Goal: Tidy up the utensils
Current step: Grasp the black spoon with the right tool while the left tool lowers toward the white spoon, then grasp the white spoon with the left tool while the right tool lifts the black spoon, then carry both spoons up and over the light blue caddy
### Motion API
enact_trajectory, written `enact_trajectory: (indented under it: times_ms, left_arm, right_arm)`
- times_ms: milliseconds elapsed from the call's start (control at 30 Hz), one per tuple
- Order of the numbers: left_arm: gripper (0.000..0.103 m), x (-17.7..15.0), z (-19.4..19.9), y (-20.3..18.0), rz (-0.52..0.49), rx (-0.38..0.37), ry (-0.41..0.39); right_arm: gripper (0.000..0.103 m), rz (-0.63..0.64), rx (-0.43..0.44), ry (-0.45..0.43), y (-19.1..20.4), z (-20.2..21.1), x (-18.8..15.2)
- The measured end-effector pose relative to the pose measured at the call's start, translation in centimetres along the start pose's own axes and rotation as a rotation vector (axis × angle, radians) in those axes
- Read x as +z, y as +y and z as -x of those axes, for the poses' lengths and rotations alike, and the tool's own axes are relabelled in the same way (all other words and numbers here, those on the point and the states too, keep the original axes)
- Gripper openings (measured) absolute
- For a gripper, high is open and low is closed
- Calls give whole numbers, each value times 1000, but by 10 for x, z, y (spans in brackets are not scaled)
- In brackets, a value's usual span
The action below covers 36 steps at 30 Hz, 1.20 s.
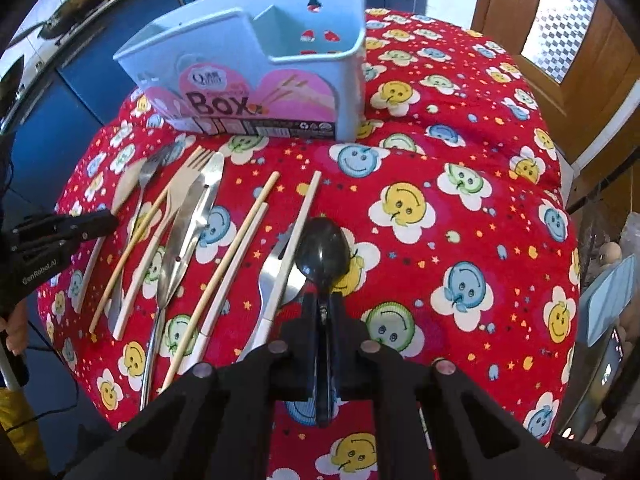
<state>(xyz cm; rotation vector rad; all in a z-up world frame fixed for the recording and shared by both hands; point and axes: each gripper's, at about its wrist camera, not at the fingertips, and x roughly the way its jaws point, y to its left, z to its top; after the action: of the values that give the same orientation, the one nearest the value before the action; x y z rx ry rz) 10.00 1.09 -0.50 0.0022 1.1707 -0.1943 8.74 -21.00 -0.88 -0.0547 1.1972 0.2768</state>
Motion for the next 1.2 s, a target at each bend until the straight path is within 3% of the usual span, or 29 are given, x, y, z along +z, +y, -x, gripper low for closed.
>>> enact_trajectory:
  times_ms: [133, 500, 833, 1200]
  left_arm:
    - [5, -7, 17, 7, 32, -40, -69]
    - [5, -7, 85, 5, 64, -112, -368]
    - [5, 41, 110, 1, 82, -147, -558]
    - [5, 104, 115, -5, 108, -112, -771]
  right_arm:
    - [8, -25, 30, -91, -4, 20, -9]
    - [8, -48, 103, -390, 6, 80, -21]
    - [8, -37, 162, -666, 12, 107, 5]
    - [8, -38, 153, -802, 3, 87, 61]
